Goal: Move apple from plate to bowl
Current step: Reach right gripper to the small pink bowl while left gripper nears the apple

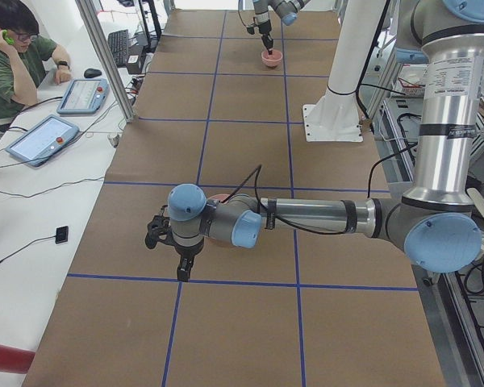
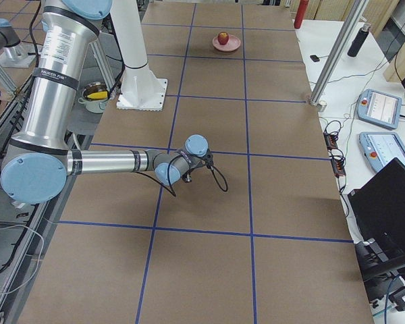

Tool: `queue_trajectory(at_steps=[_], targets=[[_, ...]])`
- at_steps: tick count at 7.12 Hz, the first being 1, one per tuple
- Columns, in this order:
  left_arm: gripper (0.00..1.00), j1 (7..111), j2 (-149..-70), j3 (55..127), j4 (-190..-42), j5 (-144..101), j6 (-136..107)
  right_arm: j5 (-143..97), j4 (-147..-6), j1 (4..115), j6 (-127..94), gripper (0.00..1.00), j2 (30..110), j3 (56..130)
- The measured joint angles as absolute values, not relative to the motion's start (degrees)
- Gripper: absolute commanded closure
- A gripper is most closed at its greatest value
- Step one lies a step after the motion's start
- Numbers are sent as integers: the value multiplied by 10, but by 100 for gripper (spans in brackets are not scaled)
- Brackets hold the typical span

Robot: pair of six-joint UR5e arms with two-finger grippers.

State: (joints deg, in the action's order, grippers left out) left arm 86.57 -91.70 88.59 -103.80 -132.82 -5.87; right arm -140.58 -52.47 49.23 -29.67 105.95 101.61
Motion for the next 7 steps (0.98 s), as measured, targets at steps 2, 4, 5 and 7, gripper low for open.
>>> queue_trajectory(at_steps=[2, 4, 5, 7], targets=[[1, 853, -925, 888, -1041, -1328, -110, -1429, -523, 508, -316, 100, 1058, 1031], [1, 795, -932, 901, -1058, -1325, -206, -1488, -525, 571, -351, 100, 1041, 1045], [2, 760, -936, 914, -1068, -1322, -265, -1513, -527, 601, -385, 100, 1022, 1046], [2, 693, -942, 949, -1078, -1311, -365, -1529, -548, 633, -470, 100, 965, 1044]])
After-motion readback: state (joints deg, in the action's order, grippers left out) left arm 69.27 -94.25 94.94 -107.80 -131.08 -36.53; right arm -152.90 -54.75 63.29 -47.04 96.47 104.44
